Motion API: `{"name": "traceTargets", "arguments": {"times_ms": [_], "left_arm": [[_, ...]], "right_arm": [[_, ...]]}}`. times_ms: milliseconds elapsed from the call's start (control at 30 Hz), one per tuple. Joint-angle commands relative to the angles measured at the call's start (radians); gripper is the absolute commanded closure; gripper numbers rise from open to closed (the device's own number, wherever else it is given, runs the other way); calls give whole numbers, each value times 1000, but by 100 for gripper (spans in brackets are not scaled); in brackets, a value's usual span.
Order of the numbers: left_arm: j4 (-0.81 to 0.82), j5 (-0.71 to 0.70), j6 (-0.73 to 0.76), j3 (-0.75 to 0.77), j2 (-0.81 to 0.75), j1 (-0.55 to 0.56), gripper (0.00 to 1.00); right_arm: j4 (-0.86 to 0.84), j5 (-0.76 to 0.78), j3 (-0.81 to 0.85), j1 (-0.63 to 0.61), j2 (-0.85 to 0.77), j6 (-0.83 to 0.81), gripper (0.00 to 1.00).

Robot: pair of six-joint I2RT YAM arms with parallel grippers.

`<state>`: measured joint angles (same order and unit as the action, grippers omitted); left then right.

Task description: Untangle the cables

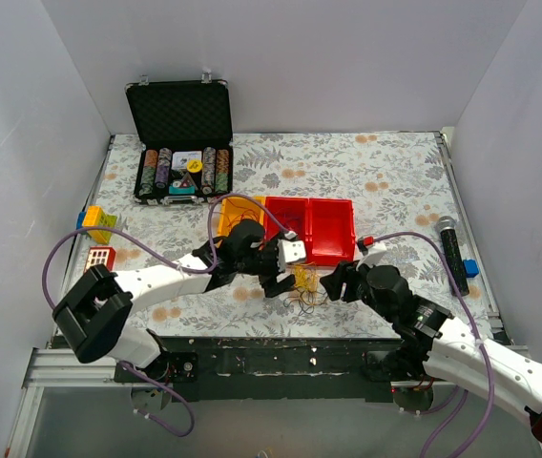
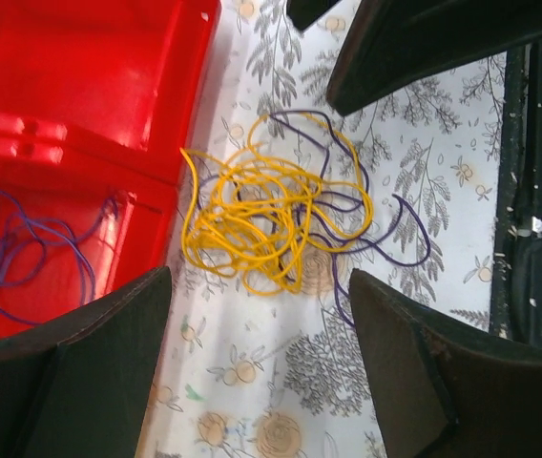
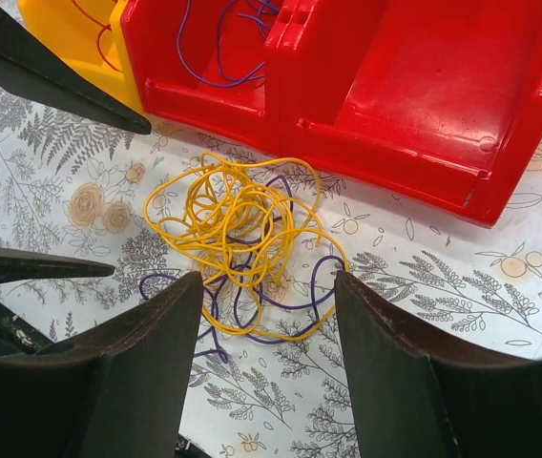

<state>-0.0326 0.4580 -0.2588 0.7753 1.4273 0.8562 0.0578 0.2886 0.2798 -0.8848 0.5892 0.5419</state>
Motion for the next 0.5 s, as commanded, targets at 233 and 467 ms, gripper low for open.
{"name": "traceTargets", "arguments": {"times_ms": [233,467], "left_arm": [[249,68,474,-172,-88,23,39],[462,38,647,-225,-41,36,57]], "right_arm": [[-29,20,-11,3,-8,-10,35],[-27,12,-1,9,1,-16,35]]}}
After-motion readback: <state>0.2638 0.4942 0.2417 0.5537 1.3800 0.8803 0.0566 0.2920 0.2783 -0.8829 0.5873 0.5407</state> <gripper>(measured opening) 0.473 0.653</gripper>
